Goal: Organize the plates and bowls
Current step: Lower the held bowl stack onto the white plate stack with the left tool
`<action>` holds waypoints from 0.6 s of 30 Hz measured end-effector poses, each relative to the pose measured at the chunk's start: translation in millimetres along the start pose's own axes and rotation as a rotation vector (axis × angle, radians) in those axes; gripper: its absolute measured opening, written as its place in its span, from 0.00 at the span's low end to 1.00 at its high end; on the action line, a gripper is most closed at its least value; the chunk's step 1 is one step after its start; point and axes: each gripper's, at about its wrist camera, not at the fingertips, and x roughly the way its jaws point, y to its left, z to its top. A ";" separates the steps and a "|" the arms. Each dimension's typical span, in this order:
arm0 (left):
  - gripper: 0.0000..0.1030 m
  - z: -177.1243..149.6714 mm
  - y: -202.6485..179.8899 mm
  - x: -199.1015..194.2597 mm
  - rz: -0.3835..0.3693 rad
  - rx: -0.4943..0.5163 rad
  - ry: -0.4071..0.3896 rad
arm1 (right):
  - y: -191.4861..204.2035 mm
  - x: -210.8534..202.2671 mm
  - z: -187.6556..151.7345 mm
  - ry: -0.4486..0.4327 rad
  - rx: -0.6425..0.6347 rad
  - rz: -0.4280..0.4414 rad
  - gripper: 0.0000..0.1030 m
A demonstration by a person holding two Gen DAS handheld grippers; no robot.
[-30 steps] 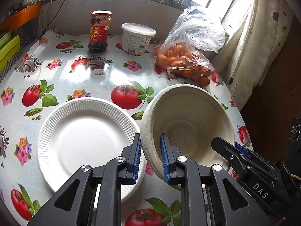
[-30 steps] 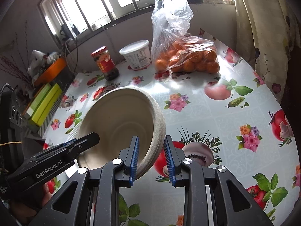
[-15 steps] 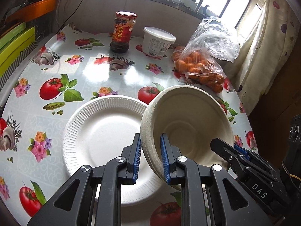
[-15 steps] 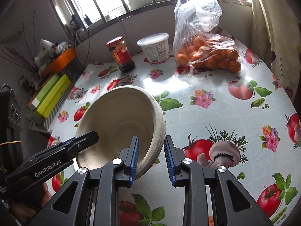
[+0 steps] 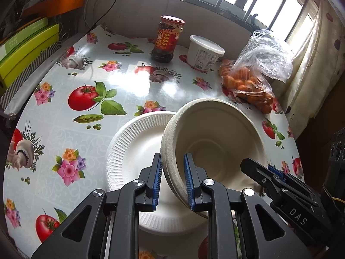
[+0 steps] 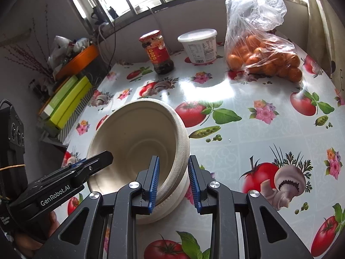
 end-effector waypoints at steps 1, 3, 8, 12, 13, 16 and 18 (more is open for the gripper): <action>0.21 0.2 2.3 -0.5 0.004 -0.004 -0.001 | 2.1 1.8 0.4 0.003 -0.003 0.004 0.26; 0.21 0.7 6.1 -1.1 0.010 -0.011 -0.003 | 6.2 4.5 1.2 0.006 -0.010 0.007 0.26; 0.21 1.3 14.4 -2.2 0.021 -0.021 -0.004 | 12.8 9.7 4.2 0.012 -0.022 0.017 0.26; 0.21 1.6 21.4 -3.8 0.031 -0.032 -0.007 | 19.3 15.5 5.7 0.021 -0.035 0.023 0.26; 0.21 1.7 23.1 -4.2 0.034 -0.034 -0.007 | 20.7 16.7 5.9 0.022 -0.037 0.025 0.26; 0.21 1.9 28.0 -4.6 0.042 -0.041 -0.007 | 25.3 20.8 6.5 0.028 -0.044 0.030 0.26; 0.21 2.1 31.5 -3.9 0.047 -0.046 -0.005 | 28.4 23.5 6.8 0.033 -0.048 0.033 0.26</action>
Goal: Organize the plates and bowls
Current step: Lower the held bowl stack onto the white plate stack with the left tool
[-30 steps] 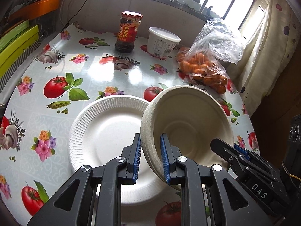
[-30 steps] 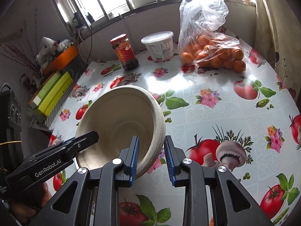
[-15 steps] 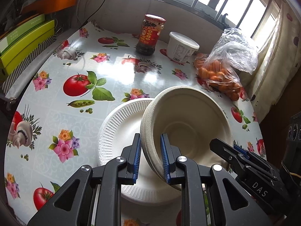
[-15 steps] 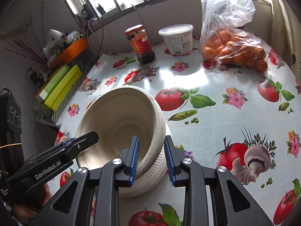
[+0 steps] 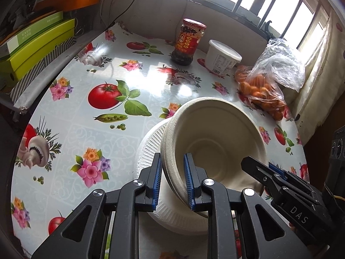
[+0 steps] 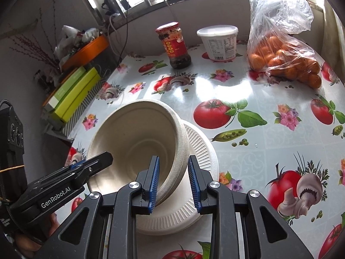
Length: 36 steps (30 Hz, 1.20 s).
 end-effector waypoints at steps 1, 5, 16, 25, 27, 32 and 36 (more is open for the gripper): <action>0.21 0.3 1.4 0.8 0.002 -0.001 0.002 | 1.1 1.1 0.2 0.002 -0.002 0.000 0.26; 0.21 0.3 4.9 3.8 0.004 -0.005 0.008 | 2.4 5.6 1.0 0.010 -0.002 -0.002 0.26; 0.21 -0.2 8.3 9.1 -0.001 -0.013 0.020 | 4.1 11.9 1.9 0.019 -0.002 -0.012 0.26; 0.21 0.7 7.6 10.6 -0.008 -0.020 0.019 | 4.4 12.0 1.8 0.019 -0.003 -0.012 0.26; 0.21 0.5 7.9 10.4 -0.007 -0.020 0.020 | 4.6 11.7 1.5 0.019 -0.003 -0.011 0.26; 0.21 0.2 8.8 11.8 -0.001 -0.021 0.024 | 3.3 13.3 4.0 0.017 0.001 -0.005 0.27; 0.21 0.5 9.6 12.8 0.000 -0.023 0.027 | 3.5 12.8 4.6 0.015 -0.003 -0.006 0.27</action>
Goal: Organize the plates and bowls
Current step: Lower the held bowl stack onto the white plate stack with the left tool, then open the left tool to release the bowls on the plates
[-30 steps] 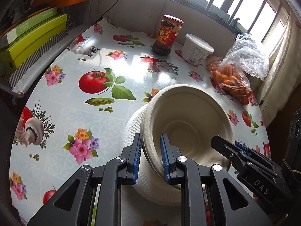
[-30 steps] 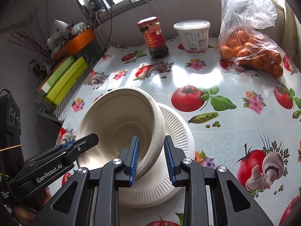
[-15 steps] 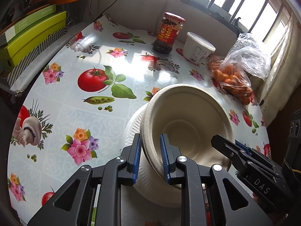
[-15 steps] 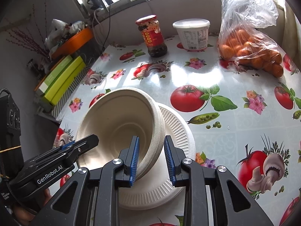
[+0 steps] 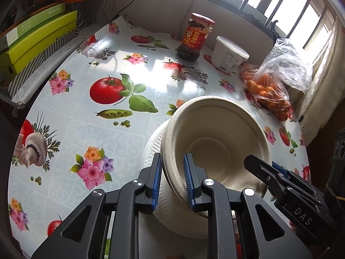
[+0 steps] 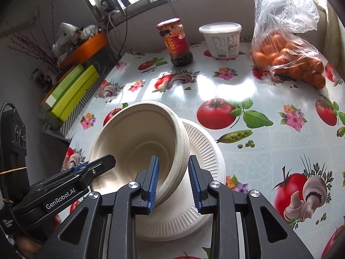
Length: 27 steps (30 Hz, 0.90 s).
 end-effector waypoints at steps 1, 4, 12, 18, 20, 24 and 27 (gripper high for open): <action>0.21 0.1 -0.1 0.1 0.000 0.001 0.000 | 0.1 -0.1 0.3 0.000 0.000 0.001 0.28; 0.21 0.0 0.1 0.5 0.000 -0.003 0.001 | 0.8 -0.4 0.6 0.000 0.004 0.003 0.31; 0.27 0.6 1.3 2.6 0.006 -0.005 0.008 | 0.7 -1.0 0.4 -0.003 0.009 0.004 0.40; 0.41 0.6 0.7 2.0 -0.005 -0.007 0.005 | 0.3 -1.1 0.6 -0.003 0.010 0.005 0.43; 0.41 0.4 0.7 1.5 -0.008 -0.007 0.004 | 0.5 -1.6 0.5 -0.005 0.012 0.008 0.44; 0.41 0.4 0.9 0.5 -0.005 -0.007 0.004 | 0.0 -3.8 0.2 -0.013 0.015 0.011 0.47; 0.44 0.0 0.5 -2.3 0.001 -0.002 -0.005 | -0.6 -6.1 -0.8 -0.024 0.015 0.012 0.49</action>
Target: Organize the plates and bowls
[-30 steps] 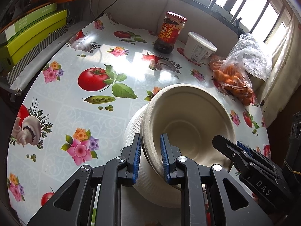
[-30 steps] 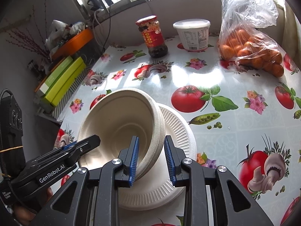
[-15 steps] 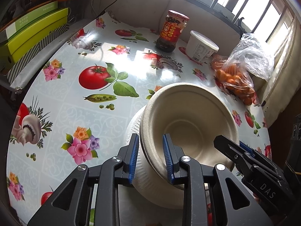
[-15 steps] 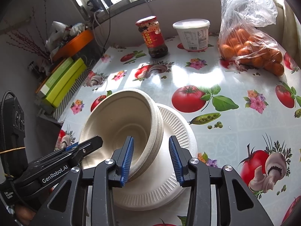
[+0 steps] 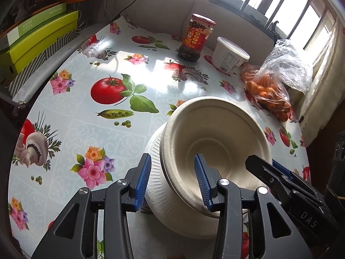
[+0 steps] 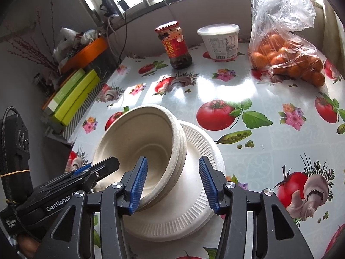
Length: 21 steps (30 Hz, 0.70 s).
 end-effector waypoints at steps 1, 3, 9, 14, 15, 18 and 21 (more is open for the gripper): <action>0.46 -0.1 0.0 -1.2 -0.003 0.000 -0.003 | 0.1 -0.7 -0.4 -0.003 0.000 -0.001 0.49; 0.47 -0.8 -0.6 -3.7 0.000 0.007 -0.011 | 0.6 -2.9 -1.6 -0.012 -0.004 -0.003 0.50; 0.47 -6.3 -3.3 -15.1 0.031 0.032 -0.048 | 3.4 -14.5 -6.6 -0.045 -0.027 -0.004 0.53; 0.47 -14.0 -5.4 -27.1 0.058 0.053 -0.081 | 4.5 -23.3 -13.7 -0.057 -0.044 -0.017 0.53; 0.47 -16.2 -5.6 -29.4 0.061 0.057 -0.085 | 4.2 -25.9 -15.8 -0.063 -0.049 -0.019 0.53; 0.47 -24.1 -9.0 -37.3 0.105 0.086 -0.116 | 4.5 -33.9 -21.6 -0.082 -0.066 -0.028 0.53; 0.47 -32.2 -10.1 -44.4 0.099 0.088 -0.127 | 2.5 -42.1 -28.2 -0.095 -0.075 -0.034 0.53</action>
